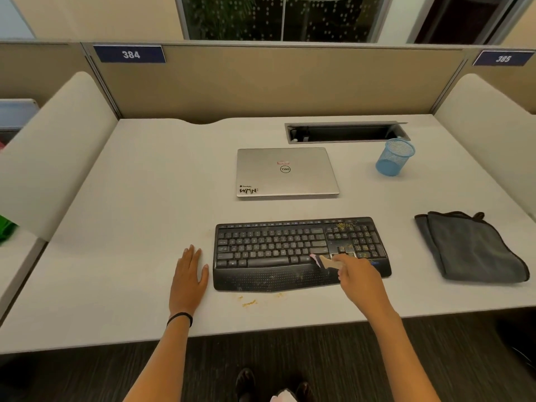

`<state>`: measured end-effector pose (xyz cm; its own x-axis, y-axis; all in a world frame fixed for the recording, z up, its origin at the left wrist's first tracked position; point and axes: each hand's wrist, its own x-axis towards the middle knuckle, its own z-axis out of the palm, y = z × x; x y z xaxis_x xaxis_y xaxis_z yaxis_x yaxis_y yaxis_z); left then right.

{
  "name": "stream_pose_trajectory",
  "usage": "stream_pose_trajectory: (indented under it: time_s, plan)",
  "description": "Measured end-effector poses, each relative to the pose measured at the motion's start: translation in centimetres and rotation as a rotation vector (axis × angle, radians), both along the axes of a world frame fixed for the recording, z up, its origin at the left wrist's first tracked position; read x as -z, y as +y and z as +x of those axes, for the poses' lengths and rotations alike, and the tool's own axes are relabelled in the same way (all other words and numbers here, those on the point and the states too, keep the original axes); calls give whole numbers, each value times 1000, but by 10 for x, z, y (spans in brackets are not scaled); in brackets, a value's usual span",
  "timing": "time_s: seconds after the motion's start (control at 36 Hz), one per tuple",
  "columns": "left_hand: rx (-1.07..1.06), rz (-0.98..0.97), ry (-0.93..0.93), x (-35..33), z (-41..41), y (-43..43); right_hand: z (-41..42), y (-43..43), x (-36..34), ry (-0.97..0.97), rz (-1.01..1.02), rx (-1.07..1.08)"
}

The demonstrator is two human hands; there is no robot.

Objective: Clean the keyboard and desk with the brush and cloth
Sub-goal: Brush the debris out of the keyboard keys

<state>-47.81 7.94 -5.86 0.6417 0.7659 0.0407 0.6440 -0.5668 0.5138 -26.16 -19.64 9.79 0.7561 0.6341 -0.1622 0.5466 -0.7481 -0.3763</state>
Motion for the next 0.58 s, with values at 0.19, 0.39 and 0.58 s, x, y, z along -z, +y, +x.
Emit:
stream_pose_trajectory:
  time_s: [0.19, 0.39, 0.58]
  plan:
    - [1, -12, -7, -2, -1, -1, 2, -5, -8, -20, -77, -43]
    - [15, -11, -10, -1, -1, 0, -13, -6, 0, -48, -150, 13]
    - [20, -7, -15, 1, -2, 2, -34, -13, 5, -80, 9, 47]
